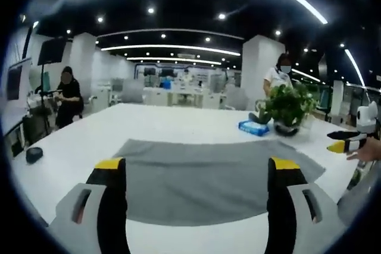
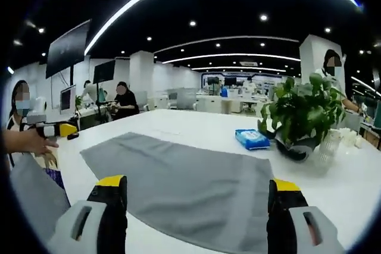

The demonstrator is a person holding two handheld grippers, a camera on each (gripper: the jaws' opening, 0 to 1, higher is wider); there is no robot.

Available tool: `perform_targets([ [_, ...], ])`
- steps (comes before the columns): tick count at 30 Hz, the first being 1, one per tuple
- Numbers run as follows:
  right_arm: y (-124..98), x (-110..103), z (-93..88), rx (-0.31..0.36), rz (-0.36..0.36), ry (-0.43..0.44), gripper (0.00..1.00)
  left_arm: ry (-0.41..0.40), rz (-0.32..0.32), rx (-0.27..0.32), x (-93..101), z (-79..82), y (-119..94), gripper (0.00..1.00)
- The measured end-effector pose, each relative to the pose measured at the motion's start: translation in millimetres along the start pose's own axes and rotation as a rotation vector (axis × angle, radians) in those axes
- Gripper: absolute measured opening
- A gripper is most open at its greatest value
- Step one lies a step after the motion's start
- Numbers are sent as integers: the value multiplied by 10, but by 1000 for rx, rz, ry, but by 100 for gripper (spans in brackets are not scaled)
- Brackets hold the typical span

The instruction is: Open the folded towel by lifting each exposed corner and separating the folded layers until the towel lies flat within the target outline without major curled edges

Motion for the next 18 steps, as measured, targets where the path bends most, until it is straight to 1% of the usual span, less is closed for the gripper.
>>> perform_targets([
  [2,3,-3,-7,-4,5,1,100,10,-1,-2,23,3,-37,99],
  [6,-3,0,-20,-12,8,11,99,2,-6,-14,32,-12,-41,99],
  [10,-18,0,-20,-17,5,16,98,18,-16,-21,74,-12,-42,99],
  [13,-76,50,31,-2,-13,1,97,19,-19,-20,71,-6,-43,99],
  [16,-152,77,78,0,-22,12,97,7,-20,-13,76,12,-50,97],
  [18,-269,60,120,9,-25,4,97,4,-22,-8,84,29,-57,95],
])
Point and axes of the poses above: the point that each gripper's makers call its tool centre point, and the gripper's own axes: y roughly forward along the fingers, x roughly to its right, z roughly out of its top, the point moved 6 cm from there along -y, roughly backward along the fingers, and after that the axes turned 11 degrees about x, right-handed, at the moved point
